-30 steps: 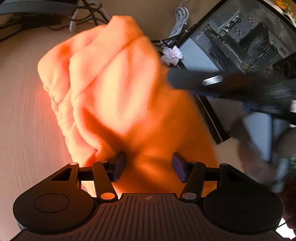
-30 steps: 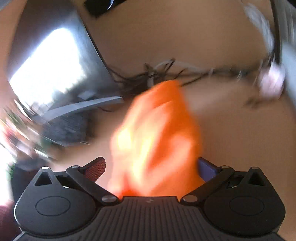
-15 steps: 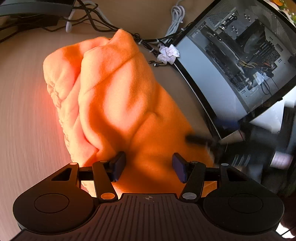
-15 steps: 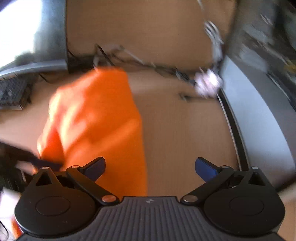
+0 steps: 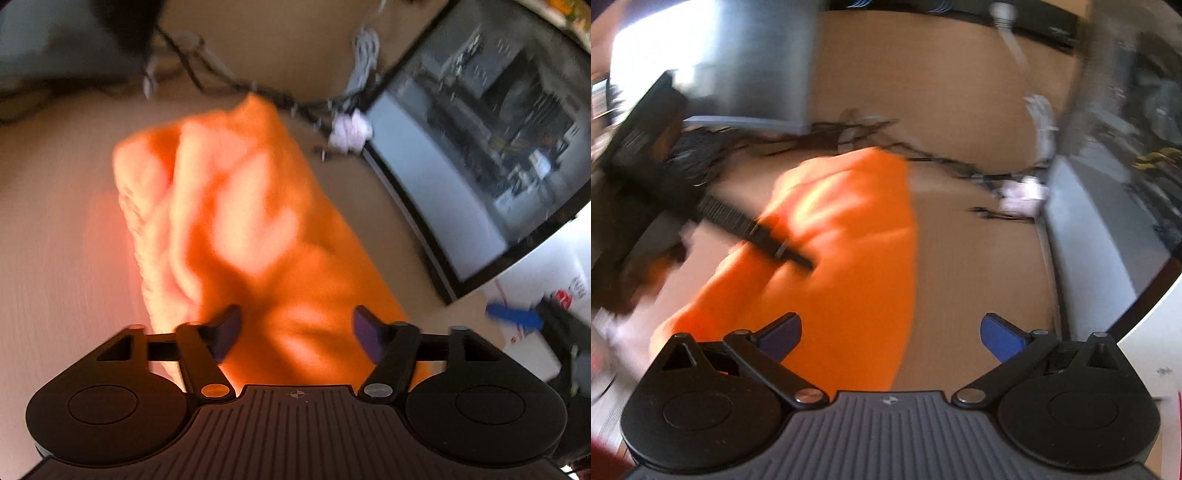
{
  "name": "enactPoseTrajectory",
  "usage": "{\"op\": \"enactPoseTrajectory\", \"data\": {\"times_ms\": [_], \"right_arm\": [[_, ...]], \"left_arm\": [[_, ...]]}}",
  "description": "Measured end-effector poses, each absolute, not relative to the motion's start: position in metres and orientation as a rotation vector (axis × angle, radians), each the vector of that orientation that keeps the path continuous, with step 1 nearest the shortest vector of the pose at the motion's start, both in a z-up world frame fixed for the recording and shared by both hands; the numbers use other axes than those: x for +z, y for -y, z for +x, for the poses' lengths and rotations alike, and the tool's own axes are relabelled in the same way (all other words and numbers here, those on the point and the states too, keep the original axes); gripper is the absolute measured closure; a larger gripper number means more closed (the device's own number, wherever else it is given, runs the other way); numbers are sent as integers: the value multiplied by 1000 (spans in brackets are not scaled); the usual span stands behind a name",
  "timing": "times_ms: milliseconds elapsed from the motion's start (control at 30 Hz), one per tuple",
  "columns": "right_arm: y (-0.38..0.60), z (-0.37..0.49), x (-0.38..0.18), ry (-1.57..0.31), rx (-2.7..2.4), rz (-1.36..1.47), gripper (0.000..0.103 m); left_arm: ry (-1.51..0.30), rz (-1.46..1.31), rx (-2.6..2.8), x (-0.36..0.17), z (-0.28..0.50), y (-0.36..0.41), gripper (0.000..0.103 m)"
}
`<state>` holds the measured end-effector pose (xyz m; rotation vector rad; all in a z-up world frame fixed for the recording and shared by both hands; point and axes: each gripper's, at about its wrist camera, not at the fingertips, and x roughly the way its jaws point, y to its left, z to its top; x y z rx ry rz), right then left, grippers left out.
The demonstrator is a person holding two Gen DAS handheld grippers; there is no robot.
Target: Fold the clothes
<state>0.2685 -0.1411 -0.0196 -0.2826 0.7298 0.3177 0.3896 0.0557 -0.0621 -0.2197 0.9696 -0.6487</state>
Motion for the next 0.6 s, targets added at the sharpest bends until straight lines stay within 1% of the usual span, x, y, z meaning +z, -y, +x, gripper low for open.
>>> {"op": "enactPoseTrajectory", "data": {"times_ms": [33, 100, 300, 467, 600], "right_arm": [[139, 263, -21, -733, 348, -295, 0], [135, 253, -25, -739, 408, -320, 0], [122, 223, -35, -755, 589, -395, 0], [112, 204, -39, -741, 700, -449, 0], [112, 211, -36, -717, 684, -447, 0]], "left_arm": [[-941, -216, -635, -54, 383, -63, 19], [-897, -193, -597, -42, 370, -77, 12], [-848, -73, -603, -24, 323, -99, 6], [-833, 111, -608, -25, 291, -87, 6], [-860, 133, -588, -36, 282, -83, 6]]}}
